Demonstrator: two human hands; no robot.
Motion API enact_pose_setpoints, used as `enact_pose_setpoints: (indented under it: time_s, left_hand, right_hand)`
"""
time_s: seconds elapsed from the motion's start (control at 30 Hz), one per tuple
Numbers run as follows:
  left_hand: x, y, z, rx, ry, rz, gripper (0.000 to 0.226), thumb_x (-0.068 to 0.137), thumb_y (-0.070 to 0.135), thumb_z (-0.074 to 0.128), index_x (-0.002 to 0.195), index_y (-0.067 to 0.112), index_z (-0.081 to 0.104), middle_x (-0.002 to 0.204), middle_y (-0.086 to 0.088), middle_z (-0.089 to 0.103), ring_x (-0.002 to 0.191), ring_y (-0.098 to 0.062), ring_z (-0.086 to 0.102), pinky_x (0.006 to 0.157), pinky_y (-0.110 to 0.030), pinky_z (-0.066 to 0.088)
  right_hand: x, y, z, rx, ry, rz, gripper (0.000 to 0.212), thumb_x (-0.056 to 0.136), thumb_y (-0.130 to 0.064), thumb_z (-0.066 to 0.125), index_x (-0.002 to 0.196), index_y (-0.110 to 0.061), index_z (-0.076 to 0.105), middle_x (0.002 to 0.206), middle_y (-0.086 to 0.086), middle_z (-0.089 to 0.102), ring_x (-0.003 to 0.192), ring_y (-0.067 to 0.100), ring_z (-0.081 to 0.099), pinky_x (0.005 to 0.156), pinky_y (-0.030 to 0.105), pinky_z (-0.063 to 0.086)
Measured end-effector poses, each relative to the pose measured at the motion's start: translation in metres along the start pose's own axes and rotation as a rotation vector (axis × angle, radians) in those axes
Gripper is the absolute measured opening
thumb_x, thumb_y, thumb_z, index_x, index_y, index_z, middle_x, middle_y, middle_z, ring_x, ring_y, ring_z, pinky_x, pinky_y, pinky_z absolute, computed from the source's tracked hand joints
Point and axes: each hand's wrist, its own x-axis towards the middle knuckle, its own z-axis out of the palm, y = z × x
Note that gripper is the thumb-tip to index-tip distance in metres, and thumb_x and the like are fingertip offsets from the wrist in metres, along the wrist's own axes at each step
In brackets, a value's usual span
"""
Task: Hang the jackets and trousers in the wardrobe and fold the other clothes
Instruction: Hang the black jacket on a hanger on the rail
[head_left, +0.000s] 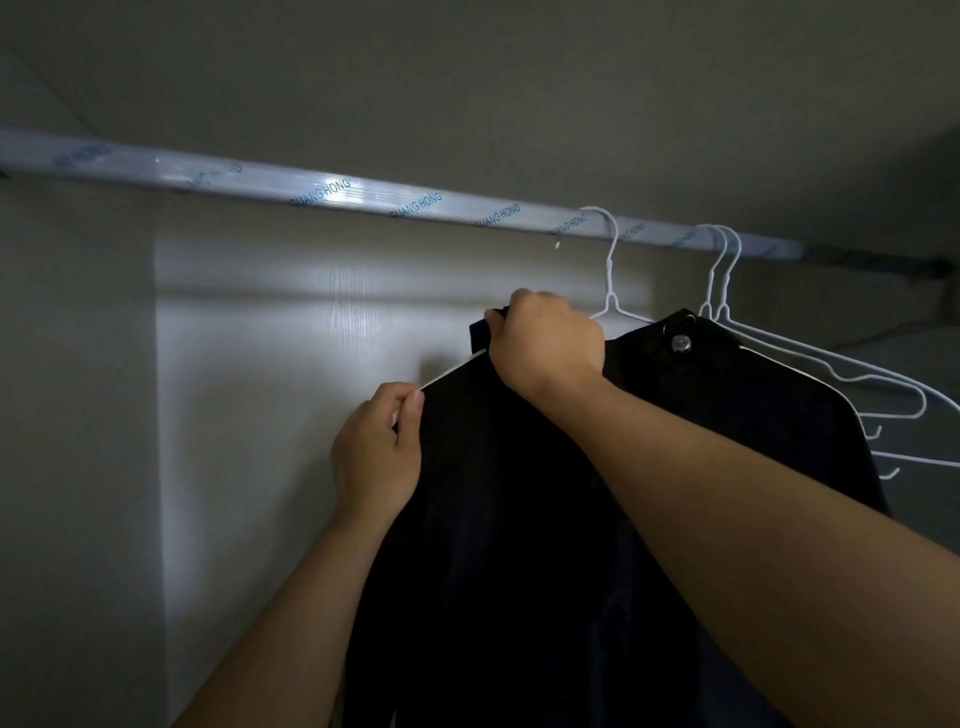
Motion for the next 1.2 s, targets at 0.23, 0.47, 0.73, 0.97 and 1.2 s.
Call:
enact_pose_setpoints:
  time_s: [0.23, 0.47, 0.73, 0.97, 1.2]
  left_hand:
    - [0.014, 0.000, 0.004, -0.285, -0.131, -0.239, 0.039, 0.104, 0.033, 0.043, 0.067, 0.022, 0.049, 0.063, 0.011, 0.051, 0.059, -0.006, 0.047, 0.058, -0.028, 0.036]
    - [0.051, 0.030, 0.003, -0.115, -0.394, -0.461, 0.030, 0.096, 0.015, 0.045, 0.093, -0.006, 0.066, 0.102, -0.023, 0.068, 0.096, -0.036, 0.063, 0.081, -0.046, 0.050]
    - [0.094, 0.099, 0.025, -0.142, -0.710, -0.520, 0.082, 0.098, 0.072, 0.026, 0.135, 0.008, 0.060, 0.134, -0.009, 0.062, 0.122, -0.026, 0.059, 0.110, -0.043, 0.043]
    - [0.120, 0.109, 0.047, -0.206, -1.125, -0.674, 0.034, 0.094, 0.043, 0.058, 0.106, 0.017, 0.076, 0.105, -0.012, 0.073, 0.087, -0.026, 0.071, 0.089, -0.039, 0.056]
    - [0.128, 0.120, 0.046, 0.024, -1.295, -0.656, 0.019, 0.076, 0.023, 0.071, 0.071, 0.008, 0.080, 0.093, -0.017, 0.077, 0.076, -0.032, 0.076, 0.068, -0.037, 0.060]
  right_hand:
    - [0.008, 0.006, -0.003, -0.123, -0.092, 0.018, 0.020, 0.099, -0.034, 0.049, 0.100, -0.018, 0.060, 0.095, 0.006, 0.049, 0.071, 0.028, 0.045, 0.054, 0.031, 0.025]
    - [-0.005, 0.026, -0.013, -0.059, 0.010, -0.085, 0.057, 0.097, -0.065, 0.038, 0.100, -0.017, 0.069, 0.106, 0.004, 0.059, 0.090, 0.031, 0.058, 0.078, 0.040, 0.046]
    - [-0.005, 0.110, -0.053, 0.088, 0.380, 0.126, 0.024, 0.089, -0.035, 0.042, 0.094, -0.017, 0.057, 0.106, 0.012, 0.060, 0.094, 0.036, 0.056, 0.076, 0.041, 0.041]
    - [0.018, 0.174, -0.080, -0.011, -0.427, 0.556, 0.062, 0.105, -0.050, 0.036, 0.142, -0.003, 0.051, 0.147, 0.022, 0.050, 0.131, 0.039, 0.051, 0.104, 0.040, 0.041]
    - [0.030, 0.188, -0.092, 0.399, -0.914, 0.725, 0.046, 0.094, -0.051, 0.062, 0.097, -0.008, 0.077, 0.101, 0.016, 0.077, 0.097, 0.036, 0.074, 0.100, 0.055, 0.052]
